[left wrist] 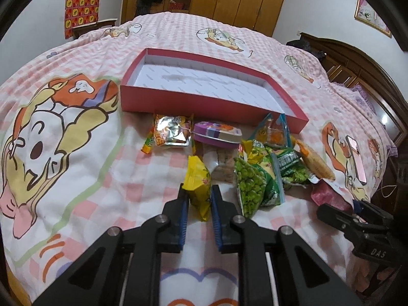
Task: Organize snacks
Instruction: 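Lift the yellow packet with left tool while right tool carries the pouch over the red box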
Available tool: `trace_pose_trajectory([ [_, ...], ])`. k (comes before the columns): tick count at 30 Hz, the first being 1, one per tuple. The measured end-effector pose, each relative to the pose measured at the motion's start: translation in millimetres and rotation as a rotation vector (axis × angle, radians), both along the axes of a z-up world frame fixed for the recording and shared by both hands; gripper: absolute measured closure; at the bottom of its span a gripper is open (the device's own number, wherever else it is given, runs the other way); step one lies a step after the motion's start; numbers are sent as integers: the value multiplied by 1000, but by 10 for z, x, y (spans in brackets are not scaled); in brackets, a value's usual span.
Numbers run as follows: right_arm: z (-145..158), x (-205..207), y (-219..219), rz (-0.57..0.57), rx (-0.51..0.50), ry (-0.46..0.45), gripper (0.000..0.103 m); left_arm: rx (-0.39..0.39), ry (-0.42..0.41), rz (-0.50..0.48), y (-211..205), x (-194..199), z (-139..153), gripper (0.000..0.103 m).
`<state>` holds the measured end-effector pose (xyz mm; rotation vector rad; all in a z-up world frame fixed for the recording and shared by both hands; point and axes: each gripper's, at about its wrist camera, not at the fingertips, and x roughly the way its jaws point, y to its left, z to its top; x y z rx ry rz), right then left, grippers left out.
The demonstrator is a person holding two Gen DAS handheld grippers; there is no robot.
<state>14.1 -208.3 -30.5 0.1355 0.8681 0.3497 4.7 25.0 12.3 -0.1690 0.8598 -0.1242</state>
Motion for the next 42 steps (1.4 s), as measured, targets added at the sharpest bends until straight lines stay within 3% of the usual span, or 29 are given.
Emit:
trace_pose_trajectory([
  [19, 337, -346, -59, 81, 7, -47, 34, 10, -72, -24, 13, -148, 369, 86],
  [32, 567, -288, -74, 119, 18, -74, 34, 5, -64, -54, 53, 12, 543, 86],
  [42, 812, 3, -23, 133, -27, -118, 34, 37, -86, -62, 69, 299, 734, 86],
])
